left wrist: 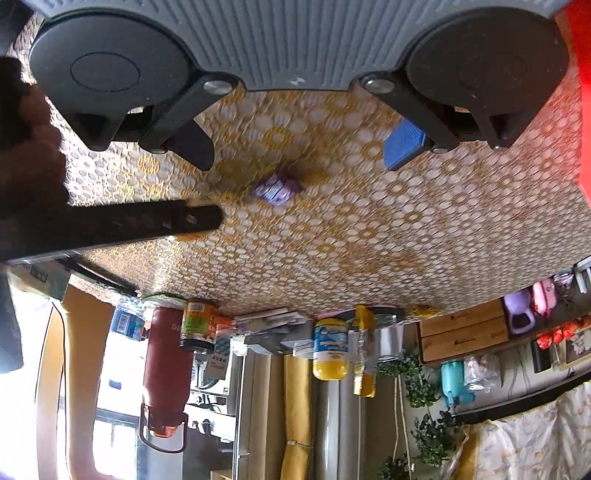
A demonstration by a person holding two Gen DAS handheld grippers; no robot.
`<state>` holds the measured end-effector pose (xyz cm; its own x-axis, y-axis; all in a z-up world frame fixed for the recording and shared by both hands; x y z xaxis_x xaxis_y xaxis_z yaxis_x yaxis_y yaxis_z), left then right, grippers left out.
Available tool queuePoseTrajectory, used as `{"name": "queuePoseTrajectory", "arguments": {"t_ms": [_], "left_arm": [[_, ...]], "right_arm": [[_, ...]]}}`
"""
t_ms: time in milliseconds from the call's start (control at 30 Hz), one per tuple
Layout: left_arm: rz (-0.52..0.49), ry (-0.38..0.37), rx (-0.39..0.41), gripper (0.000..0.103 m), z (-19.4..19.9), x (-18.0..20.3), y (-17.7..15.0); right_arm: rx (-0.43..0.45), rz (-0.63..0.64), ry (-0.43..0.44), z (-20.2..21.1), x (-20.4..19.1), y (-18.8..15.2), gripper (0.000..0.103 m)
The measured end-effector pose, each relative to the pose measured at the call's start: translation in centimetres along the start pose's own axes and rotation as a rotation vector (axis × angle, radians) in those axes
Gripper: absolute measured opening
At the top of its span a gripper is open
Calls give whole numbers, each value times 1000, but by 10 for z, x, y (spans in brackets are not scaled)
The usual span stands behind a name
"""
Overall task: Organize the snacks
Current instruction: 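Grasp the cream-wrapped snack with the right tool while the left tool approaches the purple packet, then close the left tool on the small purple packet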
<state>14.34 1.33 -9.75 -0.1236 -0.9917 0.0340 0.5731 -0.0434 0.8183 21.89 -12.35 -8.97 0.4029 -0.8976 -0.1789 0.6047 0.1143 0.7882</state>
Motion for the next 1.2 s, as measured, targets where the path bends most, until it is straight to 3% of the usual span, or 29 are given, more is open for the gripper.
{"name": "queuePoseTrajectory", "arguments": {"t_ms": [433, 533, 600, 833, 967, 1200], "left_arm": [[-41, -15, -16, 99, -43, 11, 16], [-49, -23, -22, 89, -47, 14, 16], [-51, -35, -37, 75, -51, 16, 16], [-72, -51, -46, 61, -56, 23, 17], [-71, -46, -37, 41, -53, 24, 16], [-73, -40, -27, 30, -51, 25, 15]], "right_arm": [[26, -83, -41, 28, 37, -16, 52], [29, -74, -37, 26, 35, -17, 51], [31, -74, -34, 26, 35, -18, 51], [13, -96, -14, 24, 36, -22, 52], [7, -72, -29, 21, 30, -24, 57], [8, -80, -35, 20, 33, -23, 62]]}}
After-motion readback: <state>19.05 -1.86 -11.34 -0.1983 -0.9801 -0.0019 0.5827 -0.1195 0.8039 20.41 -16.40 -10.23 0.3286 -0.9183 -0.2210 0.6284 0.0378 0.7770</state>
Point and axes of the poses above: each gripper's, at about its wrist camera, not at the fingertips, and z roughly against the way its jaws point, x to its right, y to its top, the point moved 6 cm from there along -z, roughly the way its jaws point, and after that the axes turned 1 degree about z, right-handed, at the moved point
